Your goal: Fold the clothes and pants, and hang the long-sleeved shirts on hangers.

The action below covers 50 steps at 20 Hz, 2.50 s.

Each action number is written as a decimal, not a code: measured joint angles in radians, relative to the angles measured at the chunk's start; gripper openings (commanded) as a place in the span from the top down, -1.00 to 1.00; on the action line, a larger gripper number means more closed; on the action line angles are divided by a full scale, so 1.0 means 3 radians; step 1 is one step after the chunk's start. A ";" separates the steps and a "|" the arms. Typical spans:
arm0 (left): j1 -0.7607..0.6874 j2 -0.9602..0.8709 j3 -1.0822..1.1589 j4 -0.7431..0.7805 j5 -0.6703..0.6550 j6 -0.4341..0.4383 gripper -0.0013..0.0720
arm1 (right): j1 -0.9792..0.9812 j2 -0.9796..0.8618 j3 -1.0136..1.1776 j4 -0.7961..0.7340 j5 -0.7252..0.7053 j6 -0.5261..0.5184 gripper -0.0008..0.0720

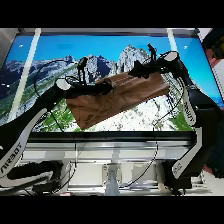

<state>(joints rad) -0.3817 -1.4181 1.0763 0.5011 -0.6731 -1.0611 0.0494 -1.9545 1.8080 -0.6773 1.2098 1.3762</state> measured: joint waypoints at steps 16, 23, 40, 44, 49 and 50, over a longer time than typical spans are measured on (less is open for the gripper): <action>0.1621 0.1437 -0.0613 0.1364 -0.1343 -0.0696 -0.78 | -0.0276 0.0028 0.0000 -0.0134 0.0324 -0.0032 0.94; 0.1740 0.1541 -0.1708 0.1294 -0.0874 -0.0935 -0.77 | -0.0290 0.0028 0.0000 -0.0142 0.0304 -0.0032 0.94; 0.1358 0.0800 -0.2178 -0.0403 0.0214 -0.0084 -0.25 | -0.0290 0.0028 0.0000 -0.0137 0.0271 -0.0034 0.94; 0.1283 0.0679 -0.2181 -0.0936 0.0262 0.0412 0.55 | -0.0290 0.0028 0.0000 -0.0118 0.0375 -0.0178 0.94; 0.1268 0.0684 -0.2036 -0.1485 0.0285 0.0863 0.89 | -0.0290 0.0028 0.0000 -0.0083 0.0641 -0.0484 0.94; 0.1272 0.0707 -0.1968 -0.1528 0.0248 0.0904 0.89 | -0.0289 0.0029 0.0000 -0.0042 0.0699 -0.0539 0.94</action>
<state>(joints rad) -0.0002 -1.2060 0.4858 0.0425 -0.5987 -0.7898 -0.0372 -1.9457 1.8080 -0.6899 1.4197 1.2144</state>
